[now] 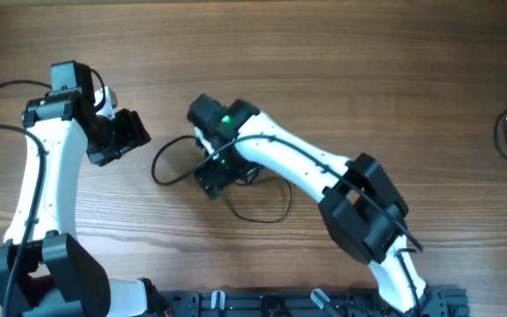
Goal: Untangle cables
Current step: 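Lift the last cable with the right gripper and carry it right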
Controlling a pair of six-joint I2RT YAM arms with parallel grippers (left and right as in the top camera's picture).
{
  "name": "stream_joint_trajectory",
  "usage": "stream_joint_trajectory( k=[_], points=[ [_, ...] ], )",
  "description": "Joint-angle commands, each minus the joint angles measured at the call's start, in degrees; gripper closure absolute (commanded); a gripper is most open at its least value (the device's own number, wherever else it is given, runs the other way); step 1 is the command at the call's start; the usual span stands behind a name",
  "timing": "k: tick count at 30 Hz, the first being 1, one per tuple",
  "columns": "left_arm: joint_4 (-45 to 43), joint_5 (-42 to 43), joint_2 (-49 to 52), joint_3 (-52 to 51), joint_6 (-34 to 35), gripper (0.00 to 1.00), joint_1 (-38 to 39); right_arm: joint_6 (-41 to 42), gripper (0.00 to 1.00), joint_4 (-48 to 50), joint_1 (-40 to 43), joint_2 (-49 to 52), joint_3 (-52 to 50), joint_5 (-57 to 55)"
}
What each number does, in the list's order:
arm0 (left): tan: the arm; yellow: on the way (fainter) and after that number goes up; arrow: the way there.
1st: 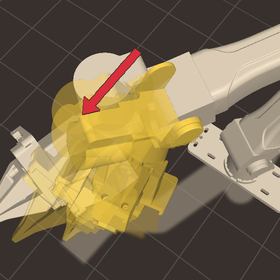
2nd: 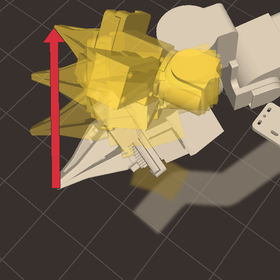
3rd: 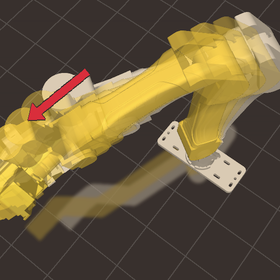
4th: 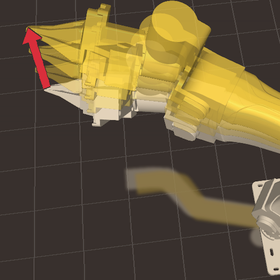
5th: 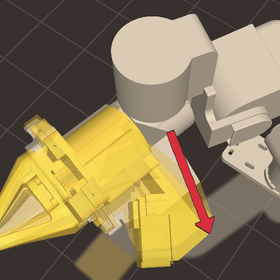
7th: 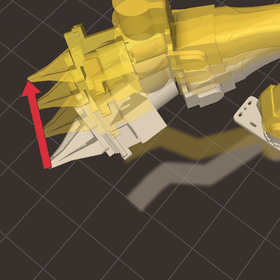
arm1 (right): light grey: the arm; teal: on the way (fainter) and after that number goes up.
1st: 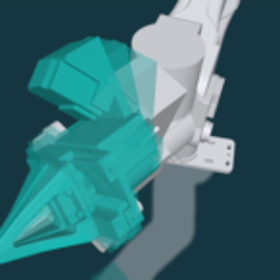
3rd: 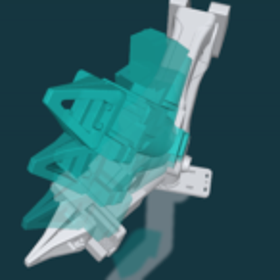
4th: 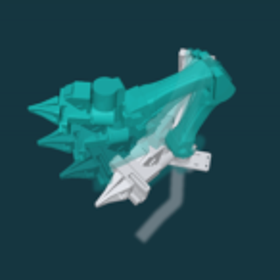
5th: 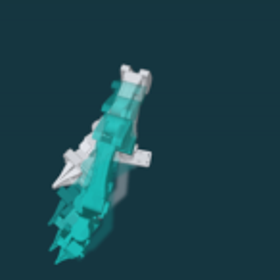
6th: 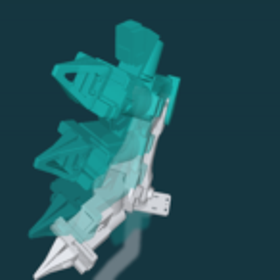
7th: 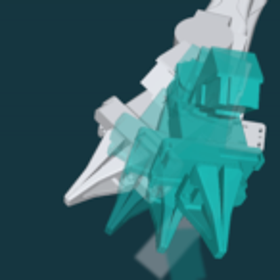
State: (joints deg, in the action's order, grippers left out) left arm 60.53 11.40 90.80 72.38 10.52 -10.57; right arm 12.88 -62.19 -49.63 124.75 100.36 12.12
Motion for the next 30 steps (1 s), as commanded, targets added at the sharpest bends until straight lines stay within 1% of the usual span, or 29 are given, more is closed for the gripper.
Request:
stream_joint_trajectory(
  k=[1, 4, 6, 10, 13, 14, 15, 18, 20, 22, 26, 30],
  points=[
    [-0.11, -0.55, -1.01, 0.70, -0.90, 0.34, -0.15, 6.10, 0.00, 3.72, -1.97, 0.52, -2.25, -0.52],
    [0.04, -0.55, -1.01, 0.70, -0.87, 0.33, -0.15, 6.75, 0.01, 7.32, -2.16, 0.52, -4.37, -0.57],
    [0.13, -0.55, -1.01, 0.70, -0.81, 0.34, -0.15, 6.88, 0.00, 9.07, -2.16, 0.52, -5.86, -2.93],
    [0.26, -0.52, -1.01, 0.70, -0.68, 0.34, -0.15, 6.80, 0.01, 9.09, -2.16, 0.52, -7.78, -9.09],
    [0.28, -0.55, -1.01, 0.70, -0.68, 0.33, -0.15, 6.82, 0.00, 9.70, -2.16, 0.52, -8.98, -10.82],
    [0.28, -0.52, -1.01, 0.70, -0.68, 0.33, -0.15, 6.84, 0.06, 10.23, -2.16, 0.52, -9.62, -10.80],
    [0.28, -0.52, -1.01, 0.70, -0.66, 0.33, -0.15, 7.52, 0.18, 11.02, -2.16, 0.52, -10.51, -10.78],
    [0.31, -0.52, -1.01, 0.70, -0.68, 0.33, -0.15, 8.28, 0.27, 12.11, -2.16, 0.52, -11.76, -10.80],
    [0.31, -0.52, -1.01, 0.70, -0.68, 0.33, -0.15, 8.26, 0.28, 12.63, -2.16, 0.52, -12.57, -10.82],
    [0.33, -0.55, -1.01, 0.70, -0.68, 0.33, -0.15, 8.13, 0.36, 12.70, -2.16, 0.52, -12.87, -10.82],
    [0.50, -0.52, -1.01, 0.70, -0.66, 0.33, -0.15, 8.13, 0.44, 14.10, -2.16, 0.52, -13.73, -10.82],
    [0.50, -0.55, -1.01, 0.70, -0.07, 0.33, -0.15, 8.04, 0.45, 14.19, -2.14, 0.52, -13.77, -10.86]
  ],
)
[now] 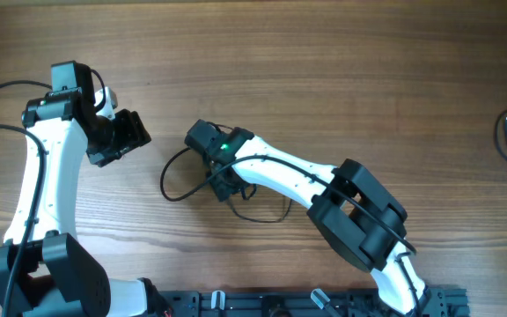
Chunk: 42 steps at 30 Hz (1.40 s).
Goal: Untangle cables
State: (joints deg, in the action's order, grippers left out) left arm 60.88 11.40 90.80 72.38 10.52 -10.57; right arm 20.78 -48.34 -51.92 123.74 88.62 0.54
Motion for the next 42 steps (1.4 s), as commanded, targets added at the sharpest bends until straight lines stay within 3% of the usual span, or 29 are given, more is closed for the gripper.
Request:
stream_joint_trajectory(
  k=[1, 3, 5, 10, 19, 28, 30, 36, 42],
  points=[
    [0.15, -0.55, -1.01, 0.70, 0.20, 0.33, -0.15, 0.13, 0.46, 0.33, 0.20, 1.53, -2.03, 0.70],
    [0.17, -0.55, -1.01, 0.70, 0.17, 0.33, -0.15, -0.09, 0.59, 0.35, 0.24, 1.53, -2.03, 0.55],
    [0.17, -0.55, -1.01, 0.70, 0.20, 0.33, -0.15, -0.28, 0.65, 0.33, 0.24, 1.53, -2.03, 0.52],
    [0.20, -0.55, -1.01, 0.70, 0.20, 0.32, -0.15, -1.25, 0.96, 0.31, 0.24, 1.53, -2.03, 0.57],
    [0.22, -0.55, -1.01, 0.70, 0.20, 0.33, -0.15, -1.16, 0.96, -5.64, 1.01, -1.92, 0.72, -3.56],
    [0.35, -0.33, -1.01, 0.70, 0.17, 0.34, -0.15, -6.67, 0.96, -8.81, 7.76, -26.58, 2.67, -13.40],
    [0.13, 1.90, -1.01, 0.70, 0.09, 0.34, -0.15, -11.85, 0.96, -9.11, 12.00, -33.83, 2.67, -15.63],
    [-0.02, 17.25, -1.01, 0.70, -8.96, 0.34, 2.97, -13.40, 0.96, -8.94, 27.89, -47.74, 2.67, -19.98],
    [-7.17, 27.98, -1.01, 0.70, -8.52, 0.35, 15.17, -19.89, 0.96, -7.82, 47.65, -51.58, 2.67, -13.97]
  ],
)
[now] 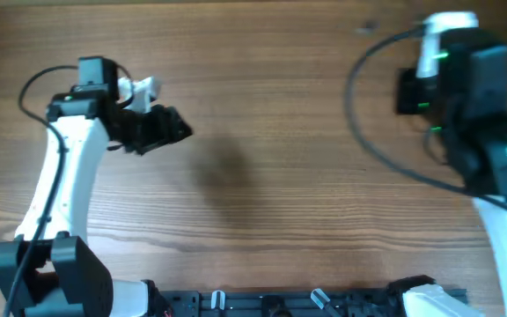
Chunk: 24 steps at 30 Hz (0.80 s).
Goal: Untangle cables
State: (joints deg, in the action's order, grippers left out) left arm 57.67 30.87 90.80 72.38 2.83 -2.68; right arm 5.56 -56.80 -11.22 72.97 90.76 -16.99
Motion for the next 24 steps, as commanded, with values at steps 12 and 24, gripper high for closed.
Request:
stream_joint_trajectory(
  k=[12, 24],
  points=[
    [-27.85, -5.44, -0.22, 0.70, 13.20, 0.34, 33.79, -6.99, 0.96, 13.53, 37.55, 7.15, 0.52, 31.89],
    [-31.32, -8.22, 11.26, 0.70, 15.74, 0.34, 40.98, 8.87, 0.96, 32.74, 61.72, 26.27, 0.52, 52.50]
  ],
)
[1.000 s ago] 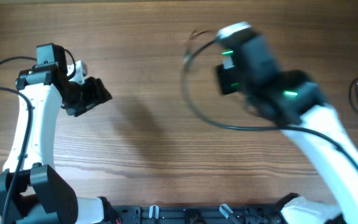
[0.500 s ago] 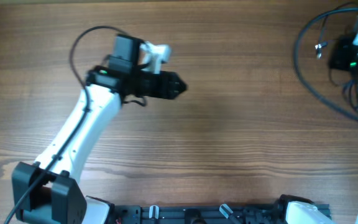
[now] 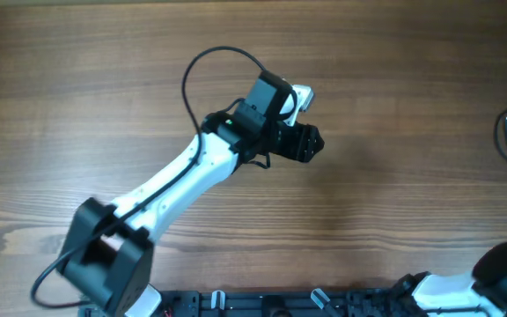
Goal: Untangle cables
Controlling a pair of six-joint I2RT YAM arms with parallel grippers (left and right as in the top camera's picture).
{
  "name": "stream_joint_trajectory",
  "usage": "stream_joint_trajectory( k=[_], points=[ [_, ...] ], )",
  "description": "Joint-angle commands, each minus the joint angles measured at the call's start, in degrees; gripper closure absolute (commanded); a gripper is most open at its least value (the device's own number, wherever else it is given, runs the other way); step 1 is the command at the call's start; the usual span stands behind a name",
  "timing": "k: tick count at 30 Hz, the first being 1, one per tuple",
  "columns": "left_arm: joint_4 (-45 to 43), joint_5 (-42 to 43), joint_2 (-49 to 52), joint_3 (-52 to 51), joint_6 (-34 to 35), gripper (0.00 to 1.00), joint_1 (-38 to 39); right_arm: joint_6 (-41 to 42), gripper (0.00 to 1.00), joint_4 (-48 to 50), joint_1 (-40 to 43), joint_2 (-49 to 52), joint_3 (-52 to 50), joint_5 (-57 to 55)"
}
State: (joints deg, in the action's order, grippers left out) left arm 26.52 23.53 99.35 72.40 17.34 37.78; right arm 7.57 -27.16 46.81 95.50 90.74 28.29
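One black cable lies at the table's far right edge, partly cut off by the frame. My left arm reaches from the bottom left to the table's middle, where its gripper [image 3: 310, 142] points right over bare wood. Whether its fingers are open or shut does not show, and I see no cable between them. Of my right arm only the base [image 3: 500, 269] shows in the bottom right corner, and its gripper is out of view. No other loose cable shows on the table.
The arm's own black supply lead [image 3: 209, 62] loops above the left arm. A dark rail [image 3: 306, 304] runs along the table's front edge. The wooden table [image 3: 104, 106] fills the rest of the view.
My left arm was at the left of the table and now stretches to the middle. My right arm was raised at the upper right and has dropped out of view, uncovering the cable at the right edge.
First my right gripper was down on a looped black cable at the table's middle, the left arm standing at the left. A second later it was still on it, the loop slightly shifted. Then the middle was bare and the right arm stood far right. Now the left arm reaches there.
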Motion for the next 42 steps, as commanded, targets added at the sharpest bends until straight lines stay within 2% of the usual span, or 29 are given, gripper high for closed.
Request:
stream_joint_trajectory(
  k=[1, 5, 7, 8, 9, 10, 13, 17, 20, 24, 27, 29, 31, 32, 33, 35, 37, 38, 39, 42],
  points=[
    [-0.22, -0.87, 3.39, 0.68, 1.38, 0.34, 0.70, 8.28, 0.96, 4.33, 5.05, 5.01, 0.55, 7.21],
    [-1.11, -0.87, 5.03, 0.68, 1.88, 0.34, 1.75, 10.80, 0.96, 6.05, 7.91, 9.22, 0.55, 6.78],
    [-1.68, -0.85, 5.07, 0.68, 2.64, 0.34, 2.25, 15.52, 0.96, 3.82, 8.68, 11.58, 0.55, 2.54],
    [-1.75, -0.87, 5.07, 0.70, 2.64, 0.34, 2.51, 18.99, 0.69, 1.70, 8.94, 12.46, 0.52, -0.96],
    [-1.75, -0.85, 5.07, 0.70, 2.67, 0.34, 2.64, 21.05, 0.29, -0.28, 9.07, 13.25, 0.52, -3.63],
    [-1.64, -0.85, 5.07, 0.70, 2.69, 0.34, 2.75, 21.09, 0.00, -1.90, 9.07, 13.81, 0.52, -5.22],
    [-1.66, -0.85, 5.07, 0.70, 2.91, 0.34, 2.89, 21.49, 0.00, -4.81, 9.05, 14.16, 0.52, -8.22],
    [-1.46, -0.63, 5.07, 0.70, 3.98, 0.33, 2.89, 33.97, 0.00, -9.77, 9.05, 14.16, 0.52, -8.33],
    [-1.27, 0.22, 5.07, 0.70, 4.20, 0.33, 2.97, 37.94, 0.00, -15.72, 9.05, 14.16, 0.52, -9.49],
    [-0.04, 0.24, 5.07, 0.70, 4.24, 0.33, 3.10, 43.54, 0.00, -27.30, 9.05, 14.16, 0.52, -17.49],
    [0.24, 0.24, 5.07, 0.70, 4.37, 0.33, 3.21, 44.98, 0.00, -33.48, 8.90, 14.16, 0.52, -16.22],
    [0.22, 0.44, 5.07, 0.70, 4.39, 0.33, 3.21, 36.83, 0.00, -34.95, 7.91, 14.16, 0.52, -7.10],
    [0.24, 0.44, 5.07, 0.70, 4.44, 0.33, 3.21, 26.56, 0.01, -34.80, 5.79, 14.16, 0.52, 0.61],
    [0.26, 0.42, 5.07, 0.70, 5.27, 0.33, 3.21, 17.90, 0.02, -33.90, 2.75, 14.16, 0.52, 0.52],
    [0.26, 0.46, 5.07, 0.70, 5.79, 0.34, 3.21, 15.65, 0.17, -33.18, 1.14, 14.16, 0.42, -1.95],
    [0.20, 0.42, 5.07, 0.70, 6.99, 0.33, 3.21, 16.72, 0.54, -30.80, -4.46, 14.19, -1.55, -10.95],
    [-0.76, 0.42, 5.05, 0.70, 7.17, 0.36, 3.21, 16.94, 0.73, -28.06, -8.87, 14.34, -3.72, -13.22],
    [-1.81, 0.44, 5.07, 0.70, 7.13, 0.37, 3.21, 16.59, 0.88, -25.73, -11.23, 14.49, -4.79, -13.77],
    [-2.71, 0.44, 5.07, 0.70, 7.08, 0.37, 3.21, 16.44, 0.96, -24.06, -13.03, 14.71, -5.42, -14.56],
    [-6.54, 0.44, 5.07, 0.70, 7.10, 0.38, 3.21, 16.63, 0.96, -19.98, -17.94, 14.91, -6.45, -20.57]
  ],
)
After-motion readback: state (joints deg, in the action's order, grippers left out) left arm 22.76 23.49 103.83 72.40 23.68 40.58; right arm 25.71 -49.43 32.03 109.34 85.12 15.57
